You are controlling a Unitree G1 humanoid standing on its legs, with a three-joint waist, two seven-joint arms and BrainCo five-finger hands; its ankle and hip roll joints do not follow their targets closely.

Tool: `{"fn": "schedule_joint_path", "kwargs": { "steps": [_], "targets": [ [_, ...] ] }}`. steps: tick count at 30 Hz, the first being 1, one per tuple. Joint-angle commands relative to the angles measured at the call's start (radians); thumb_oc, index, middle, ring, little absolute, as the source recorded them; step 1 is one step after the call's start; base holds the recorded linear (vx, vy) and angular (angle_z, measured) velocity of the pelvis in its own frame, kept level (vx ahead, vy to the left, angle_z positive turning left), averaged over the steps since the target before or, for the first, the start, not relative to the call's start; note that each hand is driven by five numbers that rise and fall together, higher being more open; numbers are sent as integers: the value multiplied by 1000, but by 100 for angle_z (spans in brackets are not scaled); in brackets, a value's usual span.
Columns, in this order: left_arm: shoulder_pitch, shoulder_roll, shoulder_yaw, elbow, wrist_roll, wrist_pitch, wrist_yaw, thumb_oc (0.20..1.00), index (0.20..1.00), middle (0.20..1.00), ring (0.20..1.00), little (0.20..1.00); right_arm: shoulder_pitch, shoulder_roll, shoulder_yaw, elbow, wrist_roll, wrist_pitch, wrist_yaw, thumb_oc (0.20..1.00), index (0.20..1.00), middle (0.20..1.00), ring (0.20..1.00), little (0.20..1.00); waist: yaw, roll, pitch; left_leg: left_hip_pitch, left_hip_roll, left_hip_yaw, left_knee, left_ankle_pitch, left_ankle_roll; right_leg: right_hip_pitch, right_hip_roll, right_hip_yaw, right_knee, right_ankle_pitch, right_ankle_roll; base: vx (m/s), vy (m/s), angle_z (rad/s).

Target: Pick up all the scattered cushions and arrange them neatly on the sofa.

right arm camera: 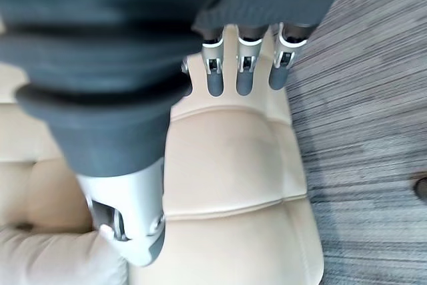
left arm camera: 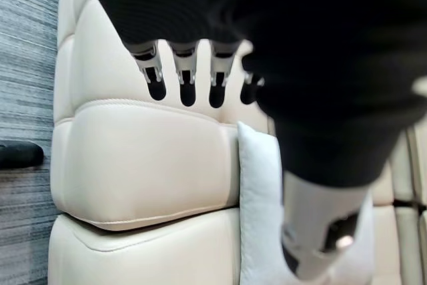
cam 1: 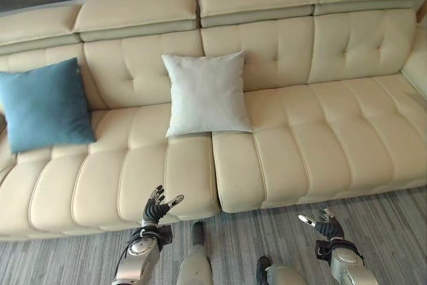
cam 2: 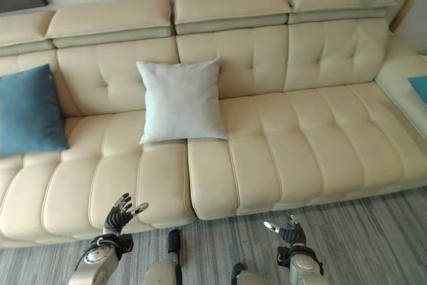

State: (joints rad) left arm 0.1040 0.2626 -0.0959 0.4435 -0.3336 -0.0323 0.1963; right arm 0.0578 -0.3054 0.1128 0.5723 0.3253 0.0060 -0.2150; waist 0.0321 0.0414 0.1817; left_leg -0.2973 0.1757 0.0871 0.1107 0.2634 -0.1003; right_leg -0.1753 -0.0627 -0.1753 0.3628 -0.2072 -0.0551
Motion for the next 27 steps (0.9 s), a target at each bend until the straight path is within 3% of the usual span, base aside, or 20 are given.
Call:
{"fn": "schedule_joint_path", "kwargs": {
  "steps": [1, 3, 4, 6, 7, 10, 17, 23, 24, 25, 27],
  "targets": [
    [-17, 58, 32, -75, 12, -40, -4, 1000, 1000, 1000, 1000, 1000, -60, 13, 10, -84, -14, -33, 19, 1000, 1000, 1000, 1000, 1000, -11, -86, 18, 62, -105, -14, 93, -248, 37, 159, -18, 15, -318, 114, 115, -169, 7, 14],
    [-7, 48, 34, -80, -3, -39, -8, 1000, 1000, 1000, 1000, 1000, -63, 10, 15, -96, -25, -30, 29, 1000, 1000, 1000, 1000, 1000, -17, -94, 13, 111, -120, -32, 142, -321, 44, 152, -25, 11, -329, 121, 115, -112, 38, 13],
    [-4, 43, 33, -80, -7, -39, -7, 1000, 1000, 1000, 1000, 1000, -61, 13, 14, -100, -28, -30, 34, 1000, 1000, 1000, 1000, 1000, -24, -89, 0, 161, -116, -28, 106, -331, 44, 147, -20, 8, -334, 124, 118, -38, 48, 18],
    [0, 36, 23, -81, -3, -32, -8, 1000, 1000, 1000, 1000, 1000, -53, 16, 9, -97, -28, -26, 33, 1000, 1000, 1000, 1000, 1000, -33, -81, -15, 189, -110, -32, 66, -314, 44, 143, -14, 4, -337, 128, 119, 31, 111, 10],
    [13, 33, 19, -87, 3, -27, -12, 1000, 1000, 1000, 1000, 1000, -47, 19, 5, -98, -25, -28, 35, 1000, 1000, 1000, 1000, 1000, -39, -70, -42, 237, -101, -22, -45, -300, 42, 144, -3, -2, -347, 135, 126, 58, 165, 6],
    [18, 33, 11, -86, 15, -21, -15, 1000, 1000, 1000, 1000, 1000, -48, 29, -3, -91, -22, -27, 30, 1000, 1000, 1000, 1000, 1000, -48, -66, -65, 283, -112, -30, -144, -282, 39, 145, -4, -9, -371, 157, 137, 10, 107, 0],
    [32, 41, 7, -79, 34, -7, -35, 1000, 1000, 1000, 1000, 1000, -22, 33, -3, -92, -30, -14, 40, 1000, 1000, 1000, 1000, 1000, -52, -76, -64, 312, -136, -11, -176, -290, 57, 145, -24, 22, -392, 195, 164, -42, 127, -5],
    [19, 66, -8, -51, 72, 11, -62, 1000, 1000, 1000, 1000, 1000, -8, 51, -36, -75, -22, -4, 29, 1000, 1000, 1000, 1000, 1000, -86, -81, -34, 302, -149, 72, -173, -301, 83, 57, -55, 55, -303, 214, 200, -131, 112, -61],
    [3, 75, -3, -46, 81, 9, -62, 1000, 1000, 1000, 1000, 1000, -15, 63, -42, -79, -20, -6, 24, 1000, 1000, 1000, 1000, 1000, -87, -77, -11, 303, -134, 137, -169, -309, 87, 22, -91, -7, -245, 215, 204, -121, 61, -115],
    [1, 76, 11, -53, 81, 7, -60, 1000, 1000, 1000, 1000, 1000, -16, 72, -45, -73, -23, -11, 21, 1000, 1000, 1000, 1000, 1000, -73, -64, -11, 322, -113, 202, -170, -332, 78, 38, -151, -164, -195, 182, 203, -151, 70, -166],
    [5, 70, 27, -57, 77, 15, -64, 1000, 1000, 1000, 1000, 1000, -14, 67, -49, -72, -39, -2, 17, 1000, 1000, 1000, 1000, 1000, -66, -61, -20, 335, -95, 304, -152, -334, 79, 44, -203, -318, -137, 178, 193, -52, 7, -259]
  ]
}}
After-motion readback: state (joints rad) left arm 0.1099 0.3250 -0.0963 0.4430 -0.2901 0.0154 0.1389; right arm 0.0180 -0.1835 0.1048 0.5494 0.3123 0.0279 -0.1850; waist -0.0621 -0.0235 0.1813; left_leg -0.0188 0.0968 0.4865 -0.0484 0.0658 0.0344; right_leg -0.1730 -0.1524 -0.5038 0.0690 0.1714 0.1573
